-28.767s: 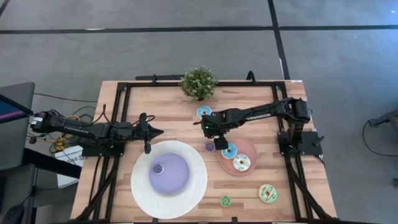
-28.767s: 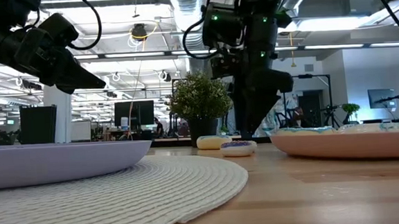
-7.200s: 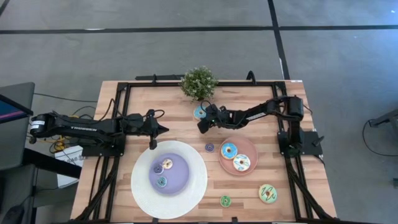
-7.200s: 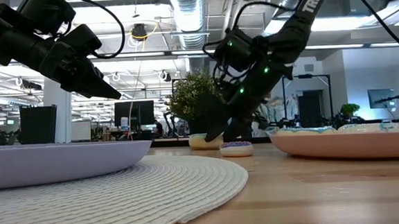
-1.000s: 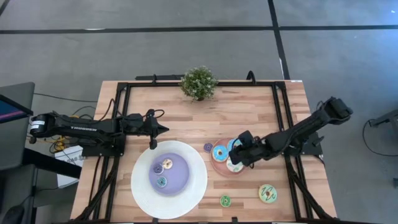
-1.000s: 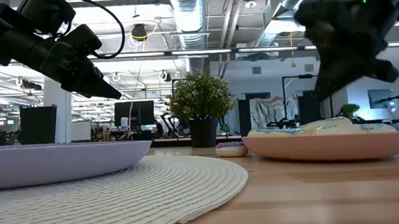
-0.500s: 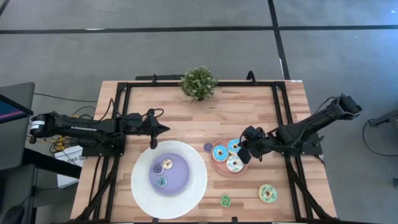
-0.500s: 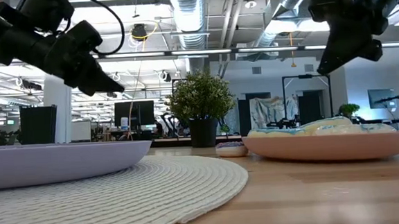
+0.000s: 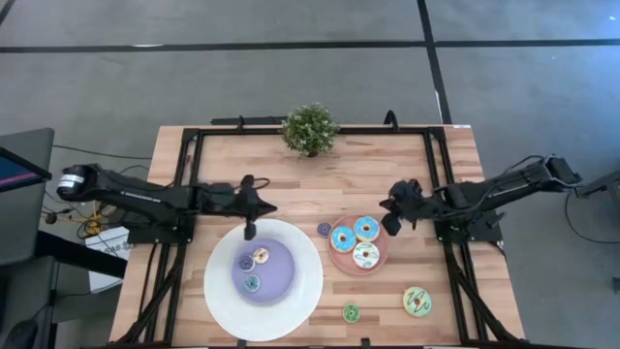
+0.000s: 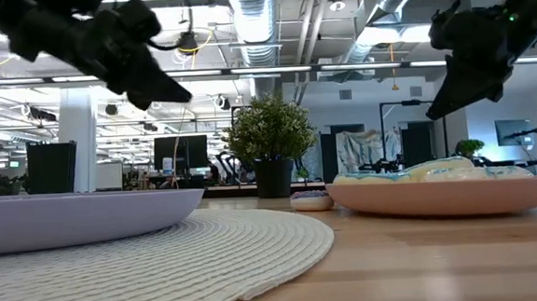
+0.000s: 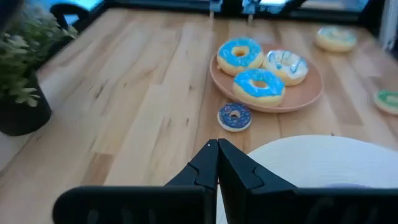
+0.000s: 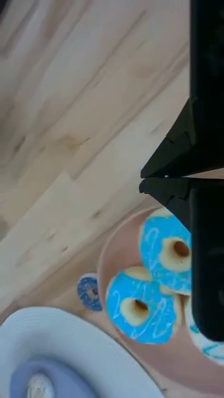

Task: Pick & Place donuts
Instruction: Put the small violet donut on the violet plate

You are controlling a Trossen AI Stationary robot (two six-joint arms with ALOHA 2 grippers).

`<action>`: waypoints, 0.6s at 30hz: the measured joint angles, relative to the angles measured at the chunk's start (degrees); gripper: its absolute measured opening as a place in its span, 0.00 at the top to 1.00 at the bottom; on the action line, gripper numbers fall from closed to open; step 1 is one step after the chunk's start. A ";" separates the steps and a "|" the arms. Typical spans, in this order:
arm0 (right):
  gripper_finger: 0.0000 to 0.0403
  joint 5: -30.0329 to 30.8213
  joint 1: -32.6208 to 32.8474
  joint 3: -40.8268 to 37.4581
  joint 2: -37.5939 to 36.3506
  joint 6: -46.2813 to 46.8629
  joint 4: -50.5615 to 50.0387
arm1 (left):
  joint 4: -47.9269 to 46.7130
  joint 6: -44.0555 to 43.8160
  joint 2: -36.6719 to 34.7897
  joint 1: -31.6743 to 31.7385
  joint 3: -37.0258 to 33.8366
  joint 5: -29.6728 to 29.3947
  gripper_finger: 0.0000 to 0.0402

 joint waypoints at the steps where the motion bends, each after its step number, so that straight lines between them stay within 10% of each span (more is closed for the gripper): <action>1: 1.00 -0.48 -0.88 -1.09 -1.02 -1.29 2.05 | -0.75 -0.02 2.07 -0.34 1.46 -0.30 1.00; 18: 1.00 -0.85 -4.65 -15.36 -7.64 -9.58 25.04 | -14.10 9.74 34.74 -1.97 32.91 4.19 0.79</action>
